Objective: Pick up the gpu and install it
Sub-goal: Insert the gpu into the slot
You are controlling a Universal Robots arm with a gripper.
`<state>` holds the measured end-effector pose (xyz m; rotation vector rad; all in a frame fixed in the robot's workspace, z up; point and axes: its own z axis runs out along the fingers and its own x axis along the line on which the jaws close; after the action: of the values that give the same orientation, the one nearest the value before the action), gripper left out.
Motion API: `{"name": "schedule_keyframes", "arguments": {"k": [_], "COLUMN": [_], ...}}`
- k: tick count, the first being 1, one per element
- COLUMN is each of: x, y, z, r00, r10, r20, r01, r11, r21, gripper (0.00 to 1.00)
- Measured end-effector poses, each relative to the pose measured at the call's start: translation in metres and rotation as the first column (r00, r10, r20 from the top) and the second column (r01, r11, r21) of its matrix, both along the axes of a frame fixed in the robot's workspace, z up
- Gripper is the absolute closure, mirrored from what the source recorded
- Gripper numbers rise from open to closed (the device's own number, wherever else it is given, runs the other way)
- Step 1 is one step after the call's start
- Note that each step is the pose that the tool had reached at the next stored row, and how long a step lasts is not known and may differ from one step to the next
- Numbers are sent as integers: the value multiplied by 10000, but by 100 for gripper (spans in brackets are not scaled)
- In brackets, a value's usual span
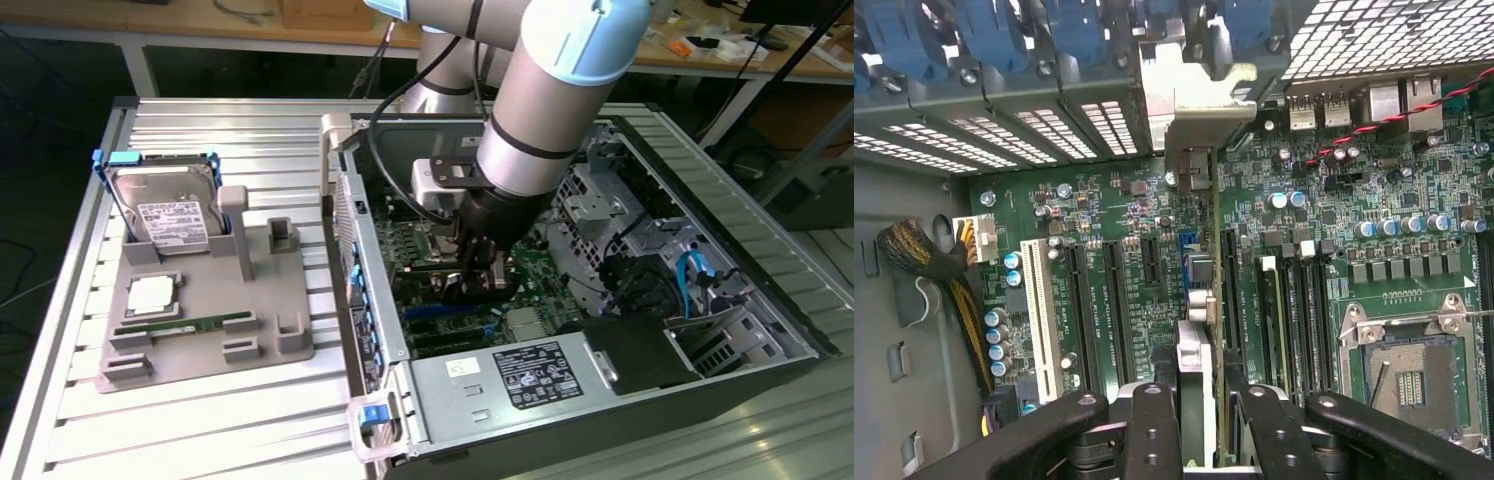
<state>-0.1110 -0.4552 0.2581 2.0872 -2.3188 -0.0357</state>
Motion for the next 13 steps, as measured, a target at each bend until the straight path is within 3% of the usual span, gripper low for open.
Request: {"name": "schedule_keyframes", "arguments": {"k": [5, 13], "x": [0, 0], "y": [0, 0], "z": [25, 89], "r00": [10000, 9998], "r10": [0, 0], "r20": [33, 175], "r01": [0, 0], "r11": [10000, 10000], "r21": [-1, 0], "gripper": [72, 72]}}
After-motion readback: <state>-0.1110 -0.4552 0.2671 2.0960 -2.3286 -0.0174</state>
